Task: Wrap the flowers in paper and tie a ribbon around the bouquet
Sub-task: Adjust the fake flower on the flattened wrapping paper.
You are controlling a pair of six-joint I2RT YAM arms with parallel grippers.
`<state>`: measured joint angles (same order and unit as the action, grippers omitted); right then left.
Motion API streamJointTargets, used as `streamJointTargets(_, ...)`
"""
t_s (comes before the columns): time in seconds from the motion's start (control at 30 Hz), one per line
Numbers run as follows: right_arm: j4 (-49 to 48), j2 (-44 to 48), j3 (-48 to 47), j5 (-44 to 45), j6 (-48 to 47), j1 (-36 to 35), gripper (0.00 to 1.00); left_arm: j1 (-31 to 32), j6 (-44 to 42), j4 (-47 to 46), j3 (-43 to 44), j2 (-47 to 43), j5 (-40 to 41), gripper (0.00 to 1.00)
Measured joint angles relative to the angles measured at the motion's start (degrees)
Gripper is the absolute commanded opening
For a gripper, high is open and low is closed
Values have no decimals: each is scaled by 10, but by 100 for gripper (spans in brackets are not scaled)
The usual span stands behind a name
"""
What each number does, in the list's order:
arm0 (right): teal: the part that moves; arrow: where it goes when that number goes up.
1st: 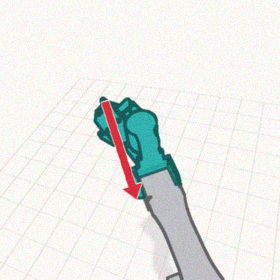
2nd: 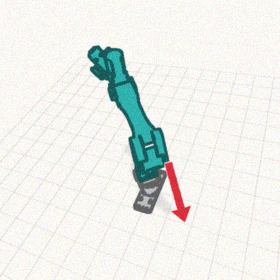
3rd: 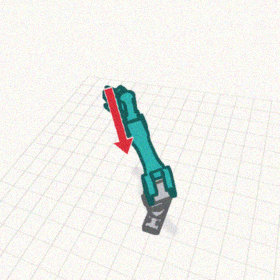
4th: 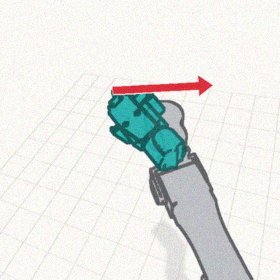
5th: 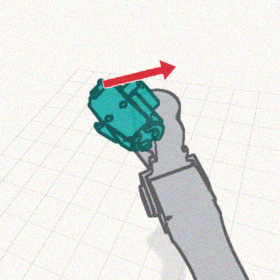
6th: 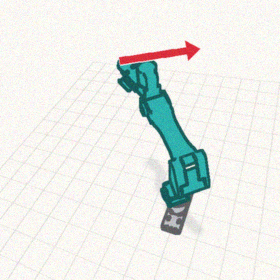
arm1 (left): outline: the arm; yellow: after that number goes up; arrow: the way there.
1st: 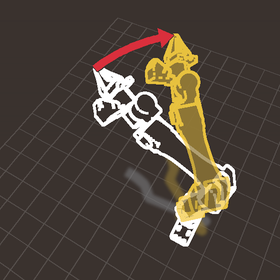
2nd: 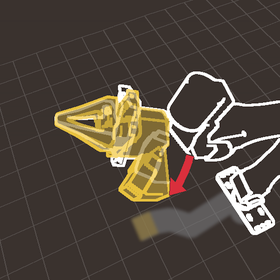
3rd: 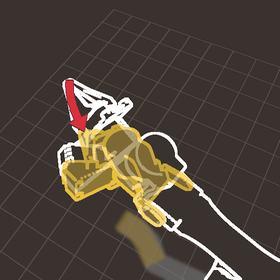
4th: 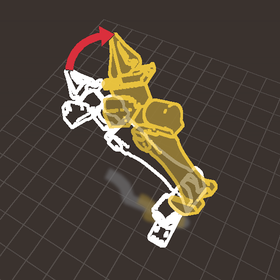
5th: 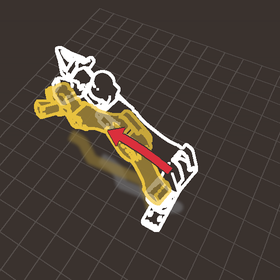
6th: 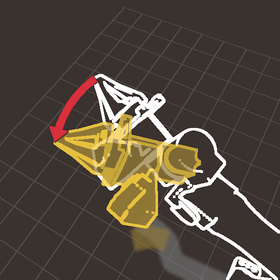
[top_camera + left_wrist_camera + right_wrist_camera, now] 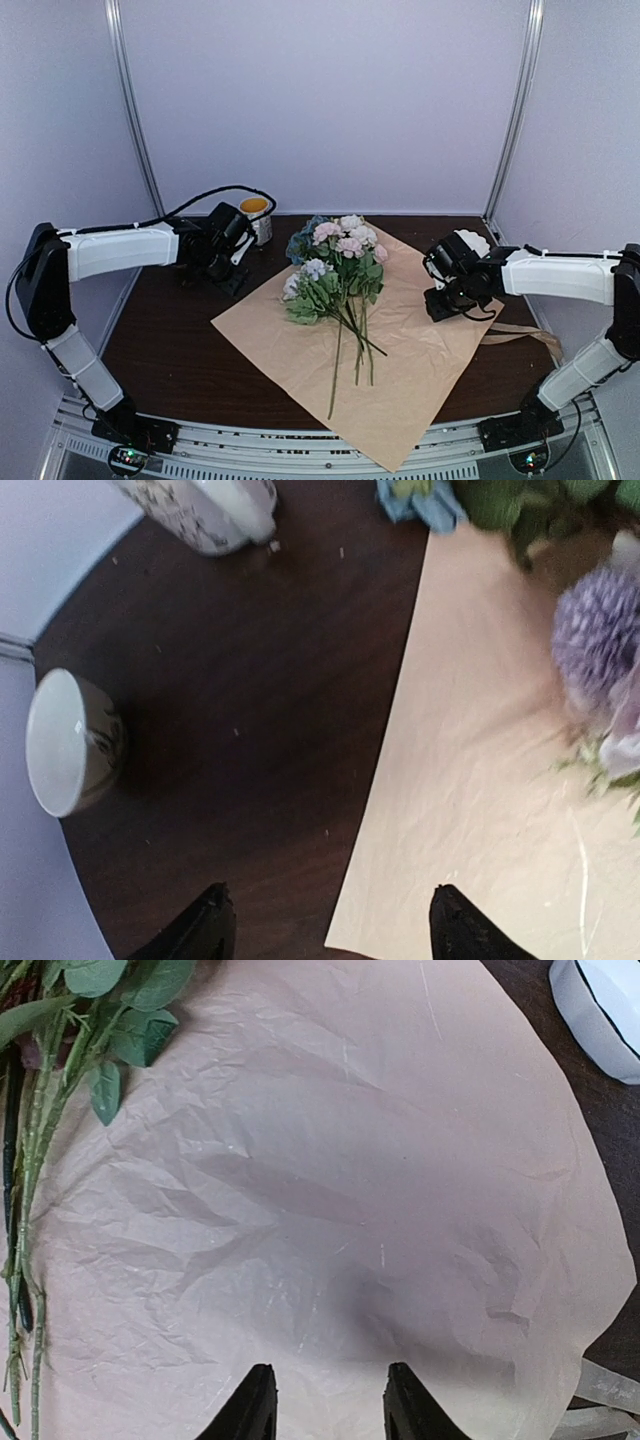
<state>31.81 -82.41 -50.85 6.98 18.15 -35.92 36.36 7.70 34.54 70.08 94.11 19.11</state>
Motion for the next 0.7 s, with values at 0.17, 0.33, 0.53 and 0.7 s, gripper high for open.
streamJointTargets(0.17, -3, 0, 11, 1, -4, 19, 41, 0, 41, 21, -68, -5, -15, 72)
streamJointTargets(0.33, 12, -10, 3, 2, -24, 21, 47, 11, 50, 18, -121, -53, -30, 74)
streamJointTargets(0.53, 27, -21, -7, 12, -26, 49, 64, 14, 77, 10, -153, -60, -44, 92)
streamJointTargets(0.7, 18, 19, -2, 3, -16, 88, 58, -29, 99, -2, -174, -42, -85, 95)
